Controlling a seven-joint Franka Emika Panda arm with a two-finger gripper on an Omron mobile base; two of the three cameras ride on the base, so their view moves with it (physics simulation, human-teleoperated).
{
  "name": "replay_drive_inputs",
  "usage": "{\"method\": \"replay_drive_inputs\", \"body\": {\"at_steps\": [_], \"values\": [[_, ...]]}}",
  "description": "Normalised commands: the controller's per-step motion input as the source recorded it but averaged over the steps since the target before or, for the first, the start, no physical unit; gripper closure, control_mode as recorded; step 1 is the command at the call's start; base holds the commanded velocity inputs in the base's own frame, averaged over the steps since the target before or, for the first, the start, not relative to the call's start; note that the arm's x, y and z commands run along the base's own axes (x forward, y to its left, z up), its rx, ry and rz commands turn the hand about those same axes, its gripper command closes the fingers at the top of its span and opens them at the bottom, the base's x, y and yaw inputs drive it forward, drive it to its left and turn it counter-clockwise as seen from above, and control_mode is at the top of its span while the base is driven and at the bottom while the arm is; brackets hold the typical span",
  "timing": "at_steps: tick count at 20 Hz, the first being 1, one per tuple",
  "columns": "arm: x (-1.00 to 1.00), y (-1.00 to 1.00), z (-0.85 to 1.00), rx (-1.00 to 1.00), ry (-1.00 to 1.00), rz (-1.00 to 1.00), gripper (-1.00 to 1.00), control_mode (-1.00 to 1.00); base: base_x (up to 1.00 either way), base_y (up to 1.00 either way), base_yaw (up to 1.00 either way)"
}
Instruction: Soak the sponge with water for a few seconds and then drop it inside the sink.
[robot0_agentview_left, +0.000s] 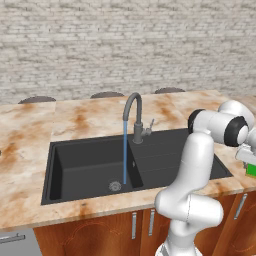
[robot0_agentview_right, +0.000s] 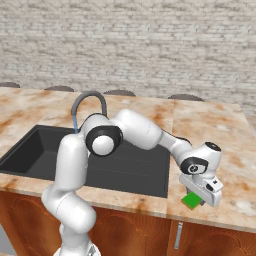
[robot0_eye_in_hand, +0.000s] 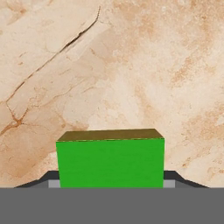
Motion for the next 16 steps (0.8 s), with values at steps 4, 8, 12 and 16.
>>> {"method": "replay_drive_inputs", "body": {"at_steps": [4,8,12,16], "values": [[-0.02,0.02,0.0,0.0,-0.14,0.01,1.0,-1.0,0.0,0.0,0.0],[-0.09,0.42,0.17,-0.04,-0.19,0.04,1.0,-1.0,0.0,0.0,0.0],[0.0,0.66,0.24,-0.04,-0.13,0.01,1.0,-1.0,0.0,0.0,0.0],[0.0,0.51,0.63,-0.06,0.05,0.0,1.0,-1.0,0.0,0.0,0.0]]}}
